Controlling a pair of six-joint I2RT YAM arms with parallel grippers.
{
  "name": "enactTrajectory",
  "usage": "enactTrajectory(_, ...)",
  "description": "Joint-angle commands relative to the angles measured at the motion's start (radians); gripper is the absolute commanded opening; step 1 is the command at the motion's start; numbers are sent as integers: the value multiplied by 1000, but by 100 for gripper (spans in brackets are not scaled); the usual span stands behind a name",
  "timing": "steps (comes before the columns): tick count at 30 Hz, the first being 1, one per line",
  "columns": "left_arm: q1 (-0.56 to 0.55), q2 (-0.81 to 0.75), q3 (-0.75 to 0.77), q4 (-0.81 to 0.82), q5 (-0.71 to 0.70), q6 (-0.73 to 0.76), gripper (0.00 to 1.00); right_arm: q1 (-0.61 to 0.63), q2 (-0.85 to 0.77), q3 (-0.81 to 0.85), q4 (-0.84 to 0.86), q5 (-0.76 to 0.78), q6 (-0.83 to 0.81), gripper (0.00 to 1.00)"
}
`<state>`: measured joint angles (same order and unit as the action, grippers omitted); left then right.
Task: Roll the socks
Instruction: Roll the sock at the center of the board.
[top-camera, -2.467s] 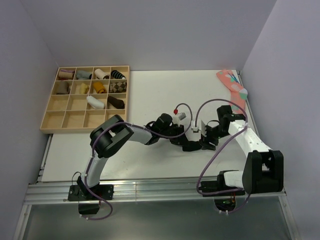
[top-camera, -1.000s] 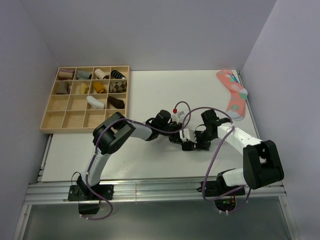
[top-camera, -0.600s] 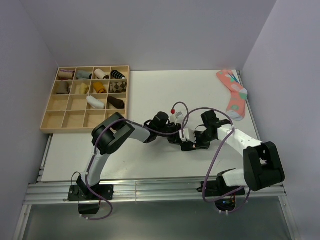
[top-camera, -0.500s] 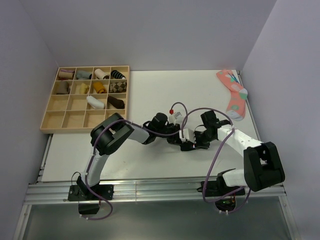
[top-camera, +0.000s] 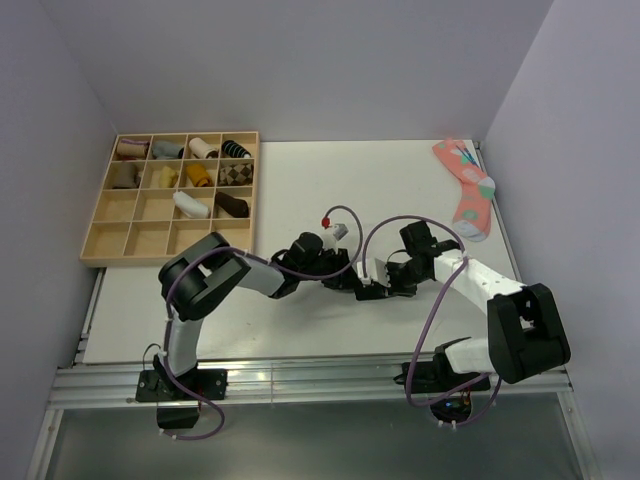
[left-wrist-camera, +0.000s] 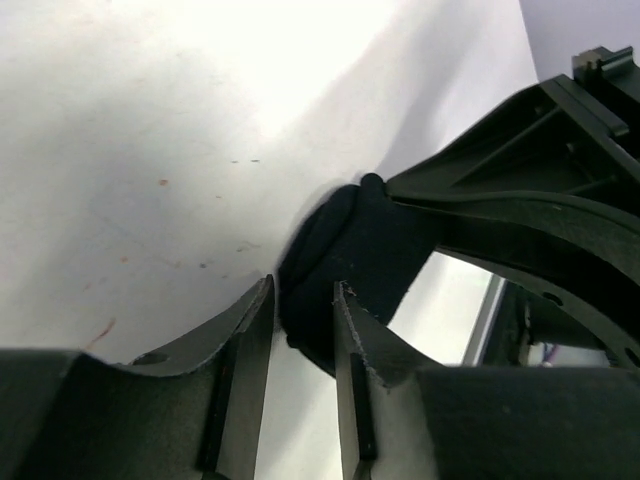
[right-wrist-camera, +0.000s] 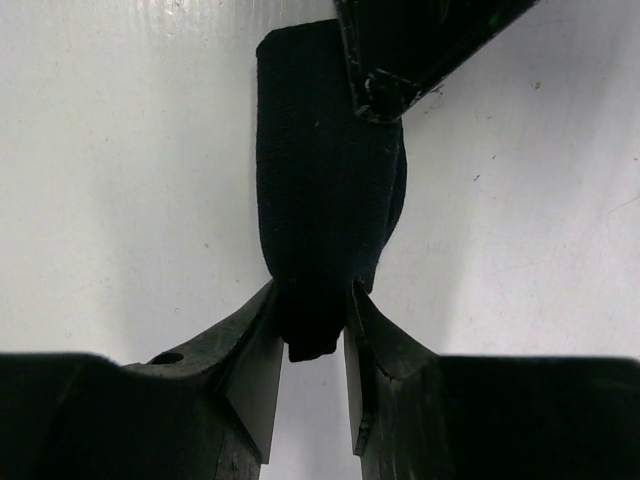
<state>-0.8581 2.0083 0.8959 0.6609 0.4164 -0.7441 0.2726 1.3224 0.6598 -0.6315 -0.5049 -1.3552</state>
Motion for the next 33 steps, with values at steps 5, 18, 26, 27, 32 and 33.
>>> enactTrajectory(5, 16, -78, -95, -32, -151, 45, 36, 2, 9, -40, -46, 83, -13, 34)
enactTrajectory(18, -56, -250, -212, -6, -307, -162, 39, 5, 15, -34, -36, 95, 8, 32)
enactTrajectory(26, -197, -283, -276, 66, -537, -483, 39, 8, 21, -20, -34, 101, 27, 31)
enactTrajectory(27, -247, -283, -273, 57, -610, -513, 39, 8, 24, -19, -37, 101, 30, 31)
enactTrajectory(32, -383, -267, -276, 85, -816, -725, 41, 11, 21, -17, -37, 106, 39, 31)
enactTrajectory(33, -415, -249, -261, 83, -846, -782, 41, 13, 24, -17, -39, 108, 41, 31)
